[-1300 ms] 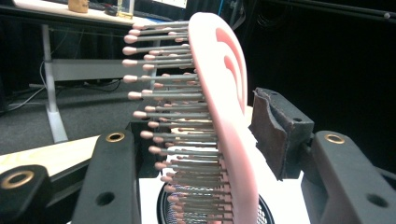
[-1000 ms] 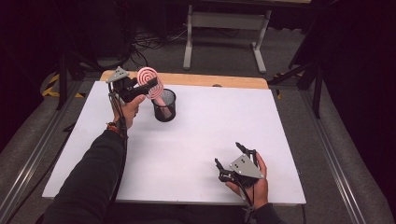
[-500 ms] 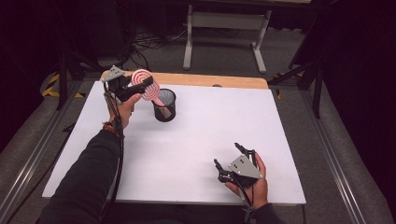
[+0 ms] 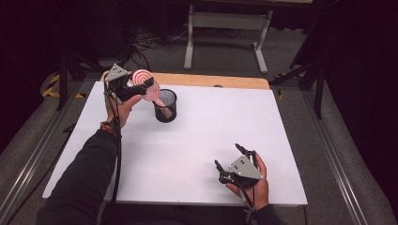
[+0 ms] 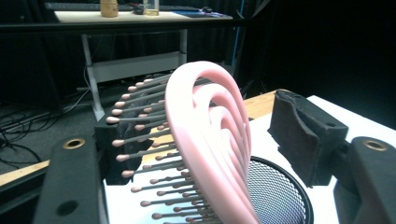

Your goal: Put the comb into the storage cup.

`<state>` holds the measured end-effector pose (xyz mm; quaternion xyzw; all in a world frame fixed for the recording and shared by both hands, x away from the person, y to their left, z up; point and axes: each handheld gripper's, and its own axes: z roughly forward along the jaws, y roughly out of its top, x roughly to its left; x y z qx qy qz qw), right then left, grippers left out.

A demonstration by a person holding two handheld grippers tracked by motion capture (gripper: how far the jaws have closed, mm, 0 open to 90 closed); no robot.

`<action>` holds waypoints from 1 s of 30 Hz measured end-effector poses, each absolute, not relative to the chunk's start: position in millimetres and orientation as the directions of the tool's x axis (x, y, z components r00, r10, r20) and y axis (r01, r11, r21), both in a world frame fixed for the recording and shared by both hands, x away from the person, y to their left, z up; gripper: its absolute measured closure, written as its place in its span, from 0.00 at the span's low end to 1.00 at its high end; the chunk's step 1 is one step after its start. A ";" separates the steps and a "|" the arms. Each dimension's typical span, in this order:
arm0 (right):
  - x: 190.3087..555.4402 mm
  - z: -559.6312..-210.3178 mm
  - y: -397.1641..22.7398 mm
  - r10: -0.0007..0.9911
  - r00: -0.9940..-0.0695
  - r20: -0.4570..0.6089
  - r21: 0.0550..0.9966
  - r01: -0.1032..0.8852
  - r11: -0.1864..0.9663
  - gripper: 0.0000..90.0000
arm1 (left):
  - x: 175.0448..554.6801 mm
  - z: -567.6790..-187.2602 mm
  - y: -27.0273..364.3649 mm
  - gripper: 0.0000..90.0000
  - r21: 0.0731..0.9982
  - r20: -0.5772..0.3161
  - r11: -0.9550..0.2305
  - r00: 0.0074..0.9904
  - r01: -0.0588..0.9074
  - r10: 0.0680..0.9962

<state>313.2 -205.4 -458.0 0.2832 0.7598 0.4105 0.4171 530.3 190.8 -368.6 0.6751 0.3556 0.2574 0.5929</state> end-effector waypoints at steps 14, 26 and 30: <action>313.6 -460.1 -203.1 0.755 -0.524 -0.395 0.852 0.099 0.514 0.18 | 530.6 -362.7 182.7 0.12 0.978 -0.029 -0.117 0.673 0.171 0.739; 313.0 -461.1 -201.4 0.744 -0.538 -0.397 0.847 0.099 0.523 0.19 | 526.0 -349.9 185.5 0.06 0.981 0.040 -0.155 0.660 0.117 0.750; 312.8 -460.5 -201.6 0.746 -0.535 -0.396 0.849 0.095 0.520 0.19 | 523.6 -347.5 185.9 0.05 0.980 0.055 -0.167 0.663 0.106 0.746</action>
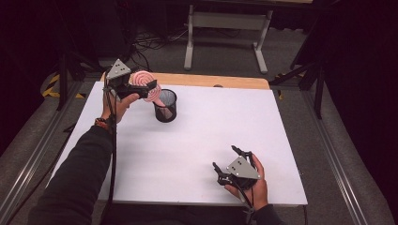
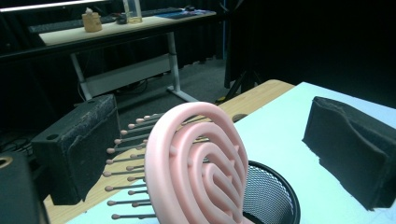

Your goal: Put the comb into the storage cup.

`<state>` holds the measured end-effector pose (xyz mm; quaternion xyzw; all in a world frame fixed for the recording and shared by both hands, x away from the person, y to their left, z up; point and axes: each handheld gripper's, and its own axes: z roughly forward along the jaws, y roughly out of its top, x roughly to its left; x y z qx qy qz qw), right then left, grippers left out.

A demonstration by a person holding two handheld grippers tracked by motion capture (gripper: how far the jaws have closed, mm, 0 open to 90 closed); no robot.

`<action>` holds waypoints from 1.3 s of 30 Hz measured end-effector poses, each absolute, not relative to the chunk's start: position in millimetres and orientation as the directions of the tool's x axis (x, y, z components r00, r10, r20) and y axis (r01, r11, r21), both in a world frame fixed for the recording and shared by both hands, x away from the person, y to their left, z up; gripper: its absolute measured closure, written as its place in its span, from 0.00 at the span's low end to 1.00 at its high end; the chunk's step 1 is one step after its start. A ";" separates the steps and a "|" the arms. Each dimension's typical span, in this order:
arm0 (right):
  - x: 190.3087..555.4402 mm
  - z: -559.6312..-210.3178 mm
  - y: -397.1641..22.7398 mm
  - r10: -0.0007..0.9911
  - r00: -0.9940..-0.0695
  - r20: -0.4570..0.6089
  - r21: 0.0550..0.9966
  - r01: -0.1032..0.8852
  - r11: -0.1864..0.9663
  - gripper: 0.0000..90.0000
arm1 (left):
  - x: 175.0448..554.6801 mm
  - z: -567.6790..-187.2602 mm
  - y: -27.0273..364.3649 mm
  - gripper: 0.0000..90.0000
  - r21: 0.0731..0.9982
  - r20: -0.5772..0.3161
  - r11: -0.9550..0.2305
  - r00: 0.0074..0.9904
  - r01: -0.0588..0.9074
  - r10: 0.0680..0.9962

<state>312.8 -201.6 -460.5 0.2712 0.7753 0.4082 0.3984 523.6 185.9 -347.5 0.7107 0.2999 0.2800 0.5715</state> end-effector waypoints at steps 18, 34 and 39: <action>311.5 -459.1 -201.8 0.754 -0.524 -0.396 0.858 0.081 0.507 0.18 | 507.2 -330.1 192.0 0.06 0.978 0.137 -0.207 0.690 0.019 0.710; 310.9 -457.9 -203.4 0.767 -0.503 -0.397 0.866 0.072 0.495 0.18 | 497.1 -322.9 192.3 0.07 0.968 0.187 -0.250 0.705 -0.015 0.684; 310.7 -457.5 -203.4 0.768 -0.502 -0.398 0.867 0.069 0.494 0.18 | 490.8 -322.6 190.4 0.08 0.965 0.202 -0.259 0.706 -0.027 0.679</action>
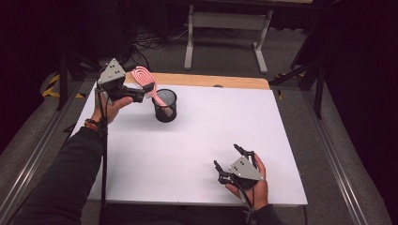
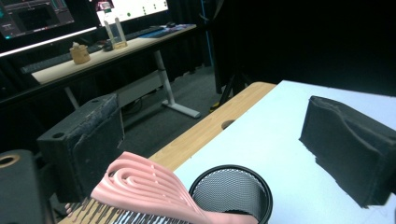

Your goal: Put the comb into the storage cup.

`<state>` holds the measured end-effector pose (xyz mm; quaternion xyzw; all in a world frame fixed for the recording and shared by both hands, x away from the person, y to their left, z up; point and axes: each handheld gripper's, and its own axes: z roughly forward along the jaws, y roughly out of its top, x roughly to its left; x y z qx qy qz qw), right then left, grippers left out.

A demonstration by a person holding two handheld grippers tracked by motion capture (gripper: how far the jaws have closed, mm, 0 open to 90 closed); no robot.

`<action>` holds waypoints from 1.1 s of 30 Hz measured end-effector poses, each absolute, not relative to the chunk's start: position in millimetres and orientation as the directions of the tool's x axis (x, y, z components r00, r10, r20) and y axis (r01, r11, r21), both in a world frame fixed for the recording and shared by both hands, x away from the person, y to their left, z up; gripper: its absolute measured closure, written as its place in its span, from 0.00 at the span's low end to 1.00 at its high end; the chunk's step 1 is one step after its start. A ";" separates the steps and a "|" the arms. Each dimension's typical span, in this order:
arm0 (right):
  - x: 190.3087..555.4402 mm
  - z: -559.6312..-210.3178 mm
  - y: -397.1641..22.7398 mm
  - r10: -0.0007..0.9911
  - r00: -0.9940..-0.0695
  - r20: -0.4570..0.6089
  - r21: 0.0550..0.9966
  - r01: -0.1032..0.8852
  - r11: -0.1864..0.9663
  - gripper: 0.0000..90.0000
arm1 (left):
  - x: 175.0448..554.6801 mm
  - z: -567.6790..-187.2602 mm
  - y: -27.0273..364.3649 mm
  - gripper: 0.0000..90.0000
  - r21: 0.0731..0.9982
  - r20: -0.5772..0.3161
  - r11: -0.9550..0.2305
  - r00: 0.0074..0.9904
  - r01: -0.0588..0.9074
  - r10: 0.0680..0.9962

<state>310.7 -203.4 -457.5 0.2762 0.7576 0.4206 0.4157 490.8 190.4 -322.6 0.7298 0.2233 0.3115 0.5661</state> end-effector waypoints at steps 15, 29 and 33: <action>306.2 -455.0 -198.5 0.765 -0.502 -0.404 0.876 0.029 0.481 0.17 | 479.1 -322.0 187.4 0.06 0.959 0.227 -0.277 0.731 -0.054 0.643; 305.3 -454.2 -197.7 0.765 -0.496 -0.410 0.876 0.019 0.482 0.17 | 467.3 -328.8 183.6 0.06 0.953 0.246 -0.292 0.753 -0.075 0.610; 303.2 -451.9 -196.4 0.766 -0.491 -0.415 0.879 0.002 0.477 0.17 | 464.9 -330.3 183.3 0.06 0.952 0.253 -0.296 0.753 -0.080 0.607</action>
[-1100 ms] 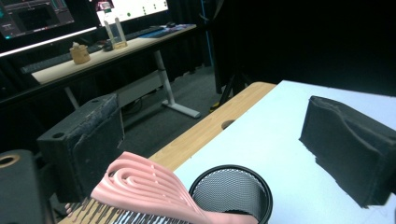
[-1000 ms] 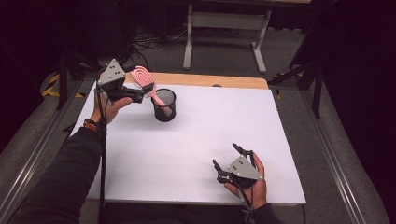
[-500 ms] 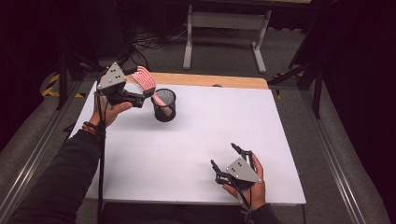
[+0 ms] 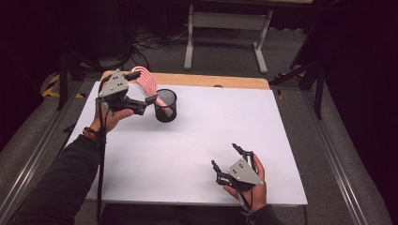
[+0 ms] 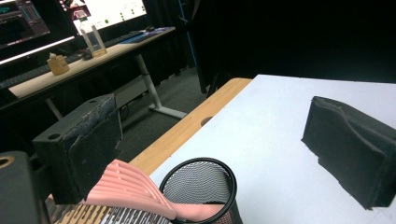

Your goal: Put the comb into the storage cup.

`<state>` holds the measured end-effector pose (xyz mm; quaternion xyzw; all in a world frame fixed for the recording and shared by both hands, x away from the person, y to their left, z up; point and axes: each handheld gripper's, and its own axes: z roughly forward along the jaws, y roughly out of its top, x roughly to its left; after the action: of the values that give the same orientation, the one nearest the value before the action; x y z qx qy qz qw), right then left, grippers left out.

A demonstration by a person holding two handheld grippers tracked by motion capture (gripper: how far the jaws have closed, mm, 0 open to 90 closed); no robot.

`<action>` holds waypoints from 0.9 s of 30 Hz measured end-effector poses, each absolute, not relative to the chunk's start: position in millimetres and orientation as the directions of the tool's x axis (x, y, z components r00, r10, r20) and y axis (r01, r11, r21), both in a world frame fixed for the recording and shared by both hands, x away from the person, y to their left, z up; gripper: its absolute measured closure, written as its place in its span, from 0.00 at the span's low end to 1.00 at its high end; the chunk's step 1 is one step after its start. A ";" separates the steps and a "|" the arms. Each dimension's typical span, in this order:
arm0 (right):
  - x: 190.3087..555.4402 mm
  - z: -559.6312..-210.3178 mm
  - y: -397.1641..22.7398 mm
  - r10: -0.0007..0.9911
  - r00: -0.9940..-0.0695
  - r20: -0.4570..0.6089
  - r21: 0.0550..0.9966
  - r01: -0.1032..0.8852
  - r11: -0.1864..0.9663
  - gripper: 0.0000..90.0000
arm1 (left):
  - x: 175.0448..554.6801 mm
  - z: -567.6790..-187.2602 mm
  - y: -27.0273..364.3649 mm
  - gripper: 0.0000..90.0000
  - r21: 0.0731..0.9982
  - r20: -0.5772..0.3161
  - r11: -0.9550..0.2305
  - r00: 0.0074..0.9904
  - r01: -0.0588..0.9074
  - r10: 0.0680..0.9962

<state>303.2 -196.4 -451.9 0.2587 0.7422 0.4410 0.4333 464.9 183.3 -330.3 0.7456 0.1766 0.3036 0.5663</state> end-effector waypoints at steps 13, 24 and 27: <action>301.9 -451.1 -195.6 0.766 -0.486 -0.421 0.878 -0.008 0.478 0.17 | 453.6 -332.6 177.5 0.06 0.944 0.276 -0.313 0.768 -0.104 0.577; 302.0 -450.9 -196.4 0.770 -0.479 -0.423 0.879 -0.008 0.477 0.17 | 443.8 -339.7 175.7 0.06 0.941 0.287 -0.317 0.775 -0.118 0.563; 301.3 -449.9 -197.6 0.776 -0.465 -0.425 0.881 -0.015 0.473 0.17 | 441.5 -340.2 177.6 0.06 0.942 0.286 -0.313 0.778 -0.121 0.560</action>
<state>301.3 -197.6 -449.9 0.2598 0.7327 0.4426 0.4470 441.5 177.6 -340.2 0.7529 0.1459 0.2999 0.5675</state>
